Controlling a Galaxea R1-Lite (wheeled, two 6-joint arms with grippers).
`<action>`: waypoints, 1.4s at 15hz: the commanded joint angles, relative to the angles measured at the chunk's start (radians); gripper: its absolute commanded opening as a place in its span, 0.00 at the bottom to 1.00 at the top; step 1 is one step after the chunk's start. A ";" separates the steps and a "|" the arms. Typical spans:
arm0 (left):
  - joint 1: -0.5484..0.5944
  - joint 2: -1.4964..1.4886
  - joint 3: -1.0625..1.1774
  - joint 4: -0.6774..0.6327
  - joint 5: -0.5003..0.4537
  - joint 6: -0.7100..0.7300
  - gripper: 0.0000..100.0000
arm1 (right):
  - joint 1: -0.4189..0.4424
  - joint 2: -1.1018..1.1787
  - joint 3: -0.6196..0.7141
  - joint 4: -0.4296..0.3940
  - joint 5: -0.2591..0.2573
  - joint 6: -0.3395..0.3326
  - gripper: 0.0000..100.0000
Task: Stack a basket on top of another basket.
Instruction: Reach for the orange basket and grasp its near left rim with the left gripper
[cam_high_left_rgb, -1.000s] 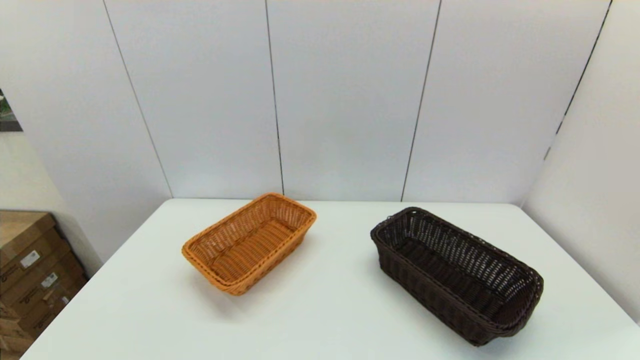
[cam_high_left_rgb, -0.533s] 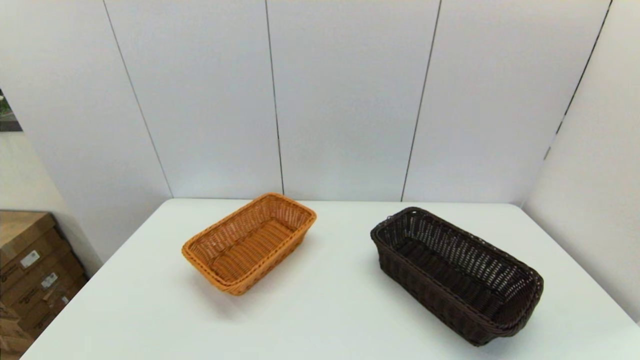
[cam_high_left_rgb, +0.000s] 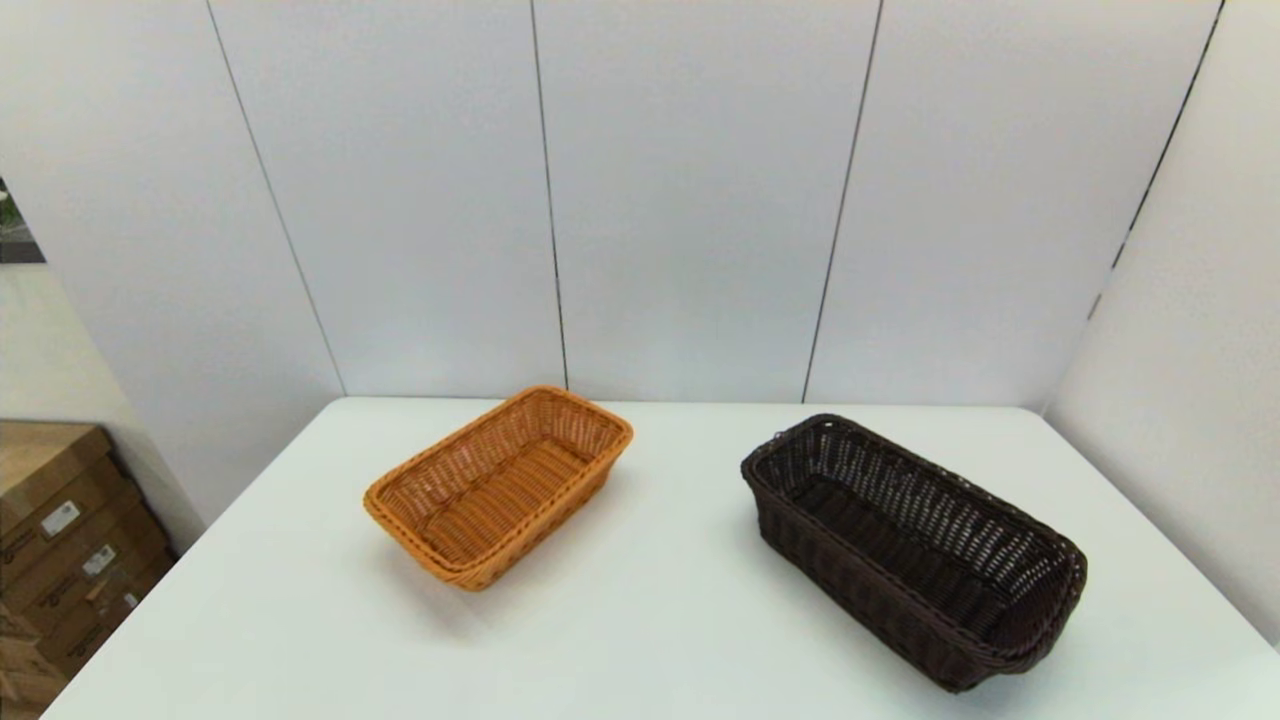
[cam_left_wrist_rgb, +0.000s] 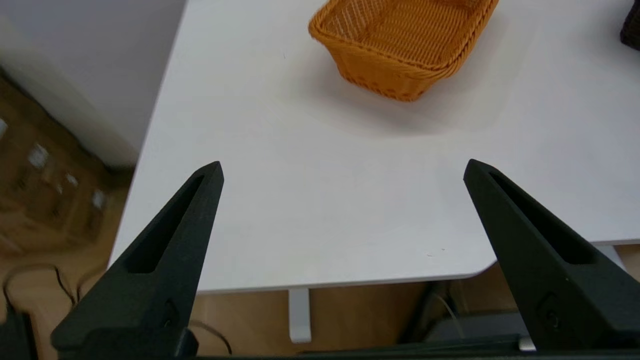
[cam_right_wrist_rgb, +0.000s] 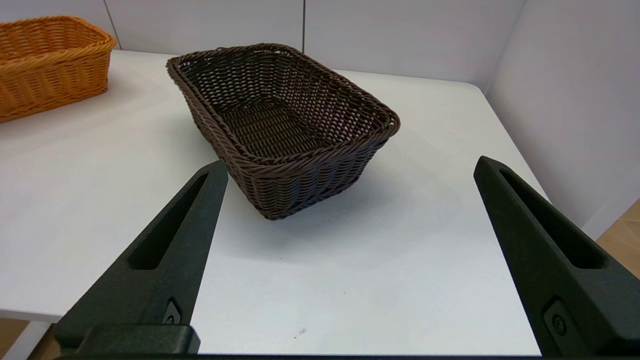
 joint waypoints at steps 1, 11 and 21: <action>0.000 0.579 -0.223 0.005 -0.030 -0.140 1.00 | 0.001 0.001 0.000 0.001 0.001 -0.001 1.00; -0.027 1.257 -0.556 0.221 -0.019 -0.780 1.00 | 0.001 0.001 0.000 0.001 0.001 -0.001 1.00; -0.064 1.395 -0.678 0.236 -0.021 -0.958 1.00 | 0.001 0.001 0.000 0.001 0.001 -0.001 1.00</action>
